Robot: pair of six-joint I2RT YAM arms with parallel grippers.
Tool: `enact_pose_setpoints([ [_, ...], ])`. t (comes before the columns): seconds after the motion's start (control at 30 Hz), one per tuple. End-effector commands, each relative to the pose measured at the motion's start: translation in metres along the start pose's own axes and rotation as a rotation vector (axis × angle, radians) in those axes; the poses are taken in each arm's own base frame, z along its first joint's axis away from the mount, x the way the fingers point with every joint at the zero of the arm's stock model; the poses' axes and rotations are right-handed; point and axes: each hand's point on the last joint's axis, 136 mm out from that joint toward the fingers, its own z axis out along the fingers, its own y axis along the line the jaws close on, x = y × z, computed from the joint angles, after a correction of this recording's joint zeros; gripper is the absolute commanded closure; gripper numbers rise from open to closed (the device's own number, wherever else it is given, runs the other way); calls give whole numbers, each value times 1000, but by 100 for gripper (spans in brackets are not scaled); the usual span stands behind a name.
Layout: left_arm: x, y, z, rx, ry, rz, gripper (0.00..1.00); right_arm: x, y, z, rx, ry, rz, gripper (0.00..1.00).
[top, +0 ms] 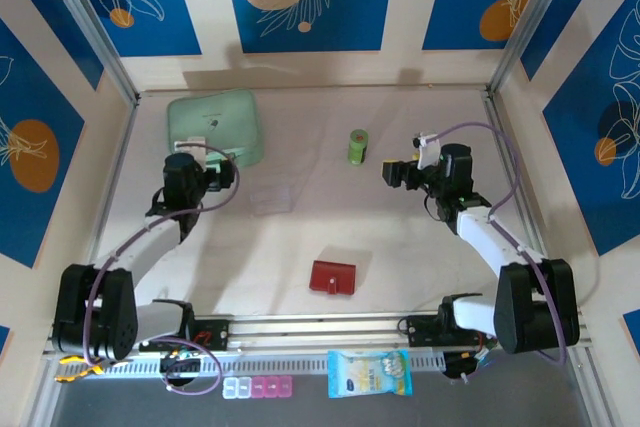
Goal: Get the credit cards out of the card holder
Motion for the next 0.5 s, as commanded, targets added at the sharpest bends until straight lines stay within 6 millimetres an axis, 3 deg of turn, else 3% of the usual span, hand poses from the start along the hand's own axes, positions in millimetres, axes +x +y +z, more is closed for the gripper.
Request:
enact_pose_setpoints([
  [0.0,28,-13,-13,33,211,-122,4,21,8,-9,39,163,137,16],
  [0.17,40,-30,-23,55,380,-217,10,31,29,-10,29,281,239,26],
  [0.47,77,-66,-27,102,636,-225,24,53,60,-12,4,391,266,30],
])
